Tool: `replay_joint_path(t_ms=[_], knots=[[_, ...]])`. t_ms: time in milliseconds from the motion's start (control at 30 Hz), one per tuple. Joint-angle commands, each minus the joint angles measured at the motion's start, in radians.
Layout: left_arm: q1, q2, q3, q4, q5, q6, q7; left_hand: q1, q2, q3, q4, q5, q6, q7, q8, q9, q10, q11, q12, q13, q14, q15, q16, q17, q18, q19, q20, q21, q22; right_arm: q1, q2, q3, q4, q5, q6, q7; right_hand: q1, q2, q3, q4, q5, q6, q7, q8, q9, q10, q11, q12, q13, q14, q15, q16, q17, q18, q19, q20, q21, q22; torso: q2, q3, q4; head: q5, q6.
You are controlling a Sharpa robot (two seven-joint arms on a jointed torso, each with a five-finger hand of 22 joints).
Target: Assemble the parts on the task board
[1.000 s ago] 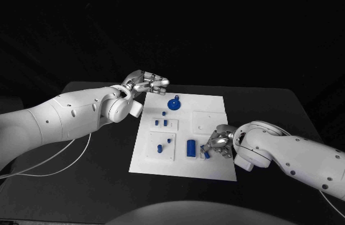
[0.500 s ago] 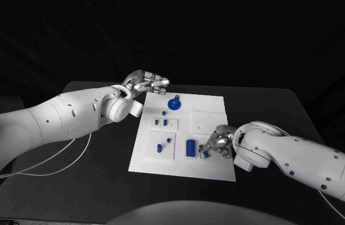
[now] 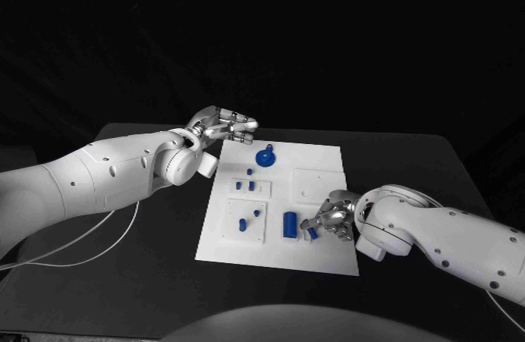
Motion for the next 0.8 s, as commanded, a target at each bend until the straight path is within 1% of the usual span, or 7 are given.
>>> replay_joint_path(t_ms=[33, 167, 433, 467, 500, 567, 800], knots=[[0.000, 0.001, 0.001, 0.002, -0.004, 0.013, 0.004, -0.002, 0.009, -0.007, -0.001, -0.005, -0.007, 0.002, -0.002, 0.000, -0.005, 0.004, 0.001, 0.001, -0.001, 0.005, 0.001, -0.001, -0.013, 0.006, 0.002, -0.003, -0.002, -0.001, -0.001, -0.001, 0.008, 0.000, 0.014, 0.011, -0.004, -0.009, 0.001, 0.014, 0.001, 0.009, 0.001, -0.002, 0.005, 0.005, 0.001, 0.001, -0.001, 0.005, -0.003, 0.000, 0.001, 0.002, 0.060, 0.004, -0.002, 0.083, 0.000, 0.0003, 0.0001, 0.000, -0.002], [0.000, 0.000, 0.001, 0.002, -0.004, 0.014, 0.004, -0.002, 0.009, -0.007, -0.001, -0.005, -0.007, 0.002, -0.002, 0.000, -0.005, 0.004, 0.001, 0.001, -0.001, 0.005, 0.001, -0.001, -0.013, 0.006, 0.002, -0.003, -0.002, -0.002, -0.006, -0.001, 0.016, 0.000, 0.018, 0.012, -0.007, -0.014, 0.001, 0.021, 0.002, 0.012, 0.001, -0.001, 0.007, 0.005, 0.001, 0.000, -0.002, 0.005, -0.004, -0.001, 0.000, 0.002, 0.060, 0.003, -0.002, 0.083, 0.000, 0.0003, 0.0000, 0.000, -0.002], [0.000, 0.000, 0.001, 0.002, -0.005, 0.014, 0.004, -0.002, 0.009, -0.007, -0.001, -0.005, -0.007, 0.002, -0.002, 0.000, -0.005, 0.004, 0.001, 0.001, -0.001, 0.005, 0.001, -0.001, -0.013, 0.006, 0.002, -0.003, -0.002, -0.002, -0.018, -0.001, 0.029, 0.000, 0.021, 0.012, -0.016, -0.025, 0.002, 0.052, -0.011, 0.014, 0.001, -0.002, 0.015, 0.006, 0.001, -0.001, -0.004, 0.005, -0.004, -0.002, -0.001, 0.002, 0.060, 0.003, -0.002, 0.082, 0.000, 0.0003, -0.0002, 0.001, -0.001], [0.000, -0.001, 0.001, 0.002, -0.005, 0.014, 0.004, -0.002, 0.009, -0.007, -0.001, -0.005, -0.007, 0.002, -0.002, 0.000, -0.005, 0.004, 0.001, 0.001, -0.001, 0.005, 0.001, -0.001, -0.013, 0.006, 0.002, -0.003, -0.002, -0.002, -0.019, -0.001, 0.031, 0.000, 0.021, 0.012, -0.023, -0.025, 0.002, 0.059, -0.018, 0.015, 0.001, -0.002, 0.016, 0.006, 0.001, -0.002, -0.004, 0.005, -0.004, -0.003, -0.001, 0.002, 0.061, 0.003, -0.001, 0.082, 0.000, 0.0003, -0.0002, 0.001, -0.001], [0.000, -0.001, 0.001, 0.002, -0.005, 0.014, 0.004, -0.002, 0.009, -0.007, -0.001, -0.005, -0.007, 0.002, -0.002, 0.000, -0.005, 0.004, 0.001, 0.001, -0.001, 0.005, 0.001, -0.001, -0.013, 0.006, 0.002, -0.003, -0.002, -0.003, -0.021, -0.001, 0.033, 0.000, 0.021, 0.012, -0.032, -0.029, 0.003, 0.068, -0.046, 0.015, 0.001, -0.002, 0.018, 0.006, 0.001, -0.001, -0.005, 0.005, -0.003, -0.002, 0.000, 0.002, 0.060, 0.003, -0.002, 0.081, 0.000, 0.0000, -0.0003, 0.001, -0.001], [0.000, -0.001, 0.001, 0.002, -0.005, 0.014, 0.004, -0.002, 0.009, -0.007, -0.001, -0.005, -0.007, 0.002, -0.002, 0.000, -0.005, 0.004, 0.001, 0.001, -0.001, 0.005, 0.001, -0.001, -0.013, 0.006, 0.002, -0.003, -0.002, -0.003, -0.023, -0.001, 0.035, 0.000, 0.021, 0.013, -0.036, -0.036, 0.012, 0.084, -0.067, 0.016, 0.002, -0.002, 0.022, 0.006, 0.002, 0.000, -0.004, 0.005, -0.003, -0.002, 0.000, 0.002, 0.060, 0.003, -0.001, 0.081, 0.000, 0.0001, -0.0001, 0.001, -0.002], [0.000, -0.001, 0.001, 0.002, -0.006, 0.014, 0.004, 0.000, 0.013, -0.009, -0.002, -0.005, -0.006, 0.002, -0.002, 0.000, -0.005, 0.004, 0.001, 0.001, -0.002, 0.005, 0.001, 0.000, -0.013, 0.006, 0.002, -0.003, -0.003, -0.004, -0.029, -0.001, 0.048, 0.003, 0.021, 0.014, -0.036, -0.041, 0.015, 0.097, -0.072, 0.017, 0.001, -0.002, 0.027, 0.007, 0.002, 0.000, -0.004, 0.005, -0.003, -0.002, 0.000, 0.002, 0.061, 0.003, 0.000, 0.081, 0.000, 0.0005, 0.0003, 0.001, -0.002]])
